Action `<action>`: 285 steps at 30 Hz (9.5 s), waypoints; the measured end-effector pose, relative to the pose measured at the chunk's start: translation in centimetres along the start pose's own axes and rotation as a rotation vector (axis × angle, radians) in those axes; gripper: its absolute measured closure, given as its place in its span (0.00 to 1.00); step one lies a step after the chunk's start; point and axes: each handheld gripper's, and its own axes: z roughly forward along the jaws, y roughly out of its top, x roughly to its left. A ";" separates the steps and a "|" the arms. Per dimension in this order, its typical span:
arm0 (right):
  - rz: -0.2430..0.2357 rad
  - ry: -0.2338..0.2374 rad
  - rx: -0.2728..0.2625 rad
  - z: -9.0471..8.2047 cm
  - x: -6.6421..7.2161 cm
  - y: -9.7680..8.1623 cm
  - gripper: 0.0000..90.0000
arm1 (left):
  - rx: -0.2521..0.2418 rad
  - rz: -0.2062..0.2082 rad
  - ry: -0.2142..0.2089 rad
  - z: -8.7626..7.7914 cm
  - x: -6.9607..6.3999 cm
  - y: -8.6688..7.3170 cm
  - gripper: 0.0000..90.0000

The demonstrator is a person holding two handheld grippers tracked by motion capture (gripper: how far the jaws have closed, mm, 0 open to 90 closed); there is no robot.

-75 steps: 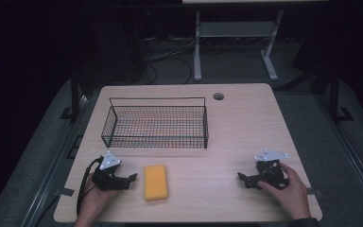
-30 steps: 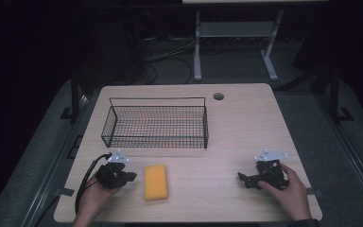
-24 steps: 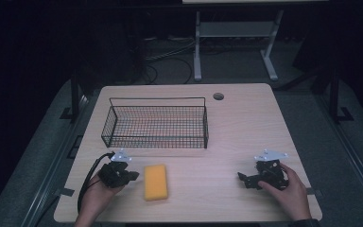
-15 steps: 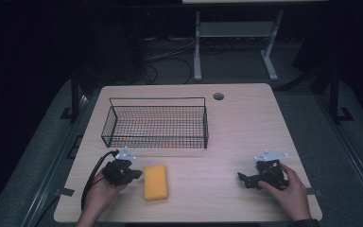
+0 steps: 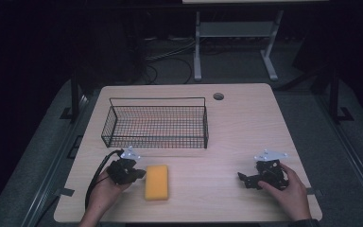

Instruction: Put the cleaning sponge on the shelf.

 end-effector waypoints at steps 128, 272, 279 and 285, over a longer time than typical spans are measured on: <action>-0.001 0.000 0.000 0.0 0.0 0.0 0.00 | 0.228 0.212 -0.071 5.3 -8.2 7.2 0.14; 0.000 -0.001 0.000 0.0 0.0 0.0 0.00 | 0.110 0.037 0.071 -4.1 4.0 14.2 0.25; -0.001 -0.001 0.000 0.0 0.0 0.0 0.00 | 0.105 0.006 0.104 -4.4 5.6 14.5 0.25; 0.000 -0.001 0.001 0.0 0.0 0.0 0.00 | 0.097 -0.028 0.125 -4.5 7.0 14.6 0.25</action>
